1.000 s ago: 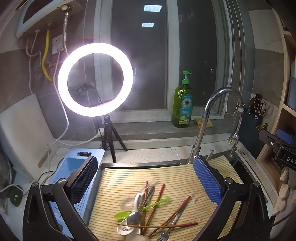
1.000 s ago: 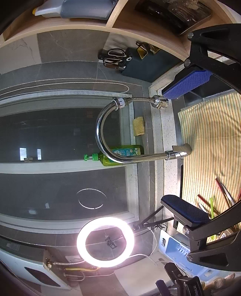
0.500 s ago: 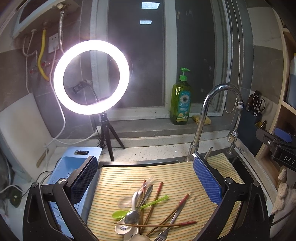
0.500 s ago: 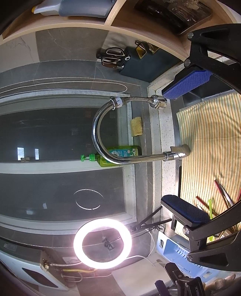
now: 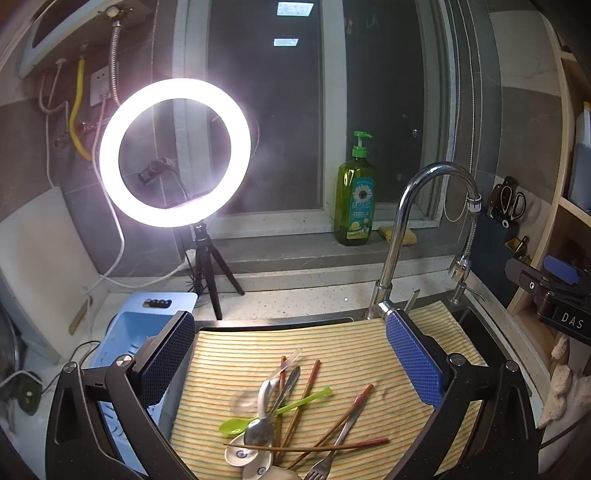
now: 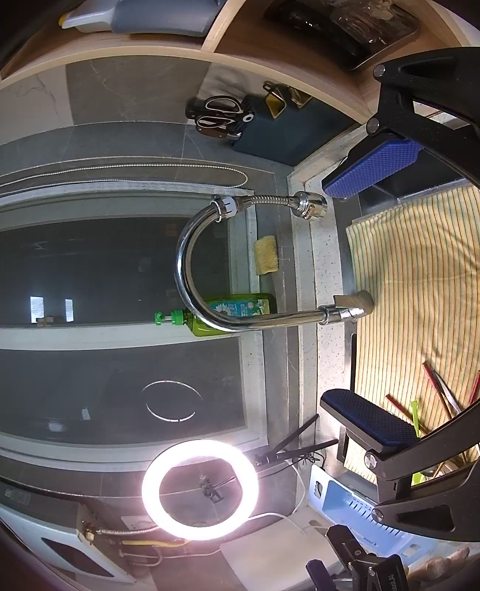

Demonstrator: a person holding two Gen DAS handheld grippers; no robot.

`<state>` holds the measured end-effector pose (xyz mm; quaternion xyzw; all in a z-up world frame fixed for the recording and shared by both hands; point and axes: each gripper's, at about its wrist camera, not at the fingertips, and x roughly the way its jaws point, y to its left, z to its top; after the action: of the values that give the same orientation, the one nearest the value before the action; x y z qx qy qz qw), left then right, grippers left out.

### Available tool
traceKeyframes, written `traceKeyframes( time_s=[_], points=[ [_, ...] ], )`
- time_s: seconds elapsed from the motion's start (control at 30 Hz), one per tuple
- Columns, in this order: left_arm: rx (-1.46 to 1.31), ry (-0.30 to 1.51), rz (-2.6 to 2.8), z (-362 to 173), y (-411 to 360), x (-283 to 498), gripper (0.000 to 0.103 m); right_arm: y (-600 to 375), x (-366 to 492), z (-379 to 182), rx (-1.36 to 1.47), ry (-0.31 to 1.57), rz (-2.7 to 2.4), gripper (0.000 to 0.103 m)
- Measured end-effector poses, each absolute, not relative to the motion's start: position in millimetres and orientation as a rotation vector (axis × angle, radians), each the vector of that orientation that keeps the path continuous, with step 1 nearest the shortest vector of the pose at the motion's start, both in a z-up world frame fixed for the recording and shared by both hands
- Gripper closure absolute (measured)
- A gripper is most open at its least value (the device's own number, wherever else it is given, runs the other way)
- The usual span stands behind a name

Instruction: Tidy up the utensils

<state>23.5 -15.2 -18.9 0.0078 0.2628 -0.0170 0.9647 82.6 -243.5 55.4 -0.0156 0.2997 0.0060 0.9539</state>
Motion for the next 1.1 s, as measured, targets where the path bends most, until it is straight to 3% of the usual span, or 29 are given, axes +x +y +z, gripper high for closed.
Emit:
traceKeyframes(
  time_s=[1.1],
  points=[
    [0.023,0.569,-0.038,-26,-15,17,0.0,-242,80,44,-0.032,0.664,0.02,0.0]
  ],
)
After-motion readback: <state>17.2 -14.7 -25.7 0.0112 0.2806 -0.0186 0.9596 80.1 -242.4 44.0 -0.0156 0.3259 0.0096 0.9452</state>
